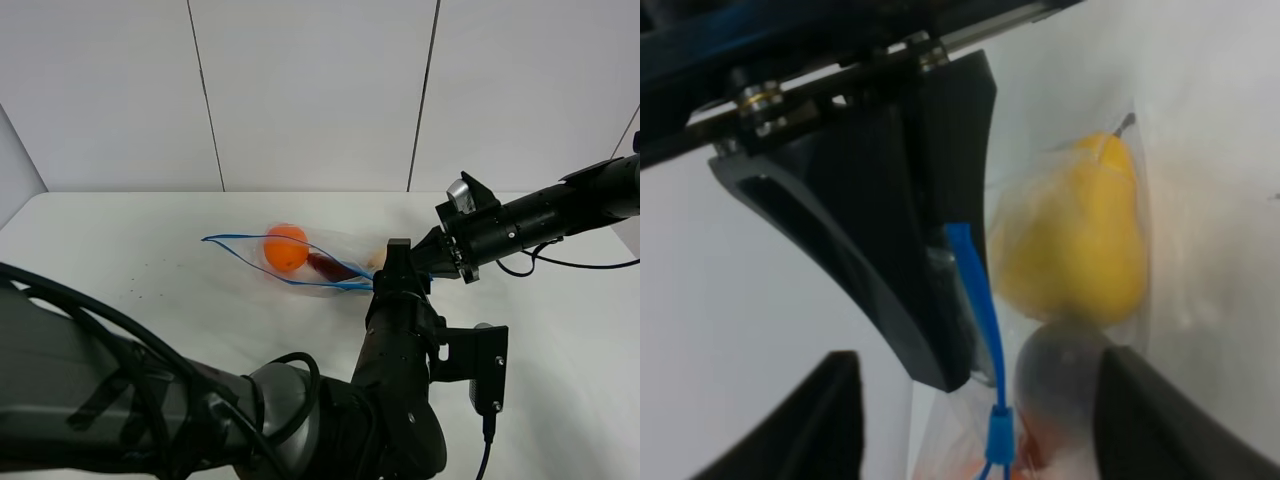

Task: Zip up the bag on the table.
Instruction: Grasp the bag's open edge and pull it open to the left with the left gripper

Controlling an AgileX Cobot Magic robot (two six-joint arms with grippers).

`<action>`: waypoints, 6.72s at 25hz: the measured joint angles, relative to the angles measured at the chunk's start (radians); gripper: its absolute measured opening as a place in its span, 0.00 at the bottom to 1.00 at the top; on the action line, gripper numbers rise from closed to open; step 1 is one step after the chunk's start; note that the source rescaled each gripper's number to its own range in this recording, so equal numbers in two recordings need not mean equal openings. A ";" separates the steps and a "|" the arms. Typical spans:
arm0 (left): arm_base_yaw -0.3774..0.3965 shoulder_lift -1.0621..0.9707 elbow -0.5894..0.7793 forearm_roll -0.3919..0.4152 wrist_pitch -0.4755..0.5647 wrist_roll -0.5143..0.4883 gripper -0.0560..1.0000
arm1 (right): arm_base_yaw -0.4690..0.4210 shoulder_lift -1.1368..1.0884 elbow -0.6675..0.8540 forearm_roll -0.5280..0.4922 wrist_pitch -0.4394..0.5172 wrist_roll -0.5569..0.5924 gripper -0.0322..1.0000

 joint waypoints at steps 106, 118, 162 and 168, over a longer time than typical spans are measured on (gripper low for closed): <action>0.205 -0.096 0.132 -0.199 0.005 0.315 0.05 | -0.062 -0.001 0.000 -0.019 0.000 0.000 0.03; 0.311 -0.139 0.225 -0.184 -0.010 0.315 0.05 | -0.063 -0.001 0.000 -0.018 0.000 0.000 0.03; 0.476 -0.141 0.248 -0.180 -0.008 0.315 0.05 | -0.064 -0.001 0.000 -0.016 0.000 0.000 0.03; 0.487 -0.141 0.248 -0.175 -0.020 0.315 0.05 | -0.064 -0.001 0.000 -0.011 0.000 0.000 0.03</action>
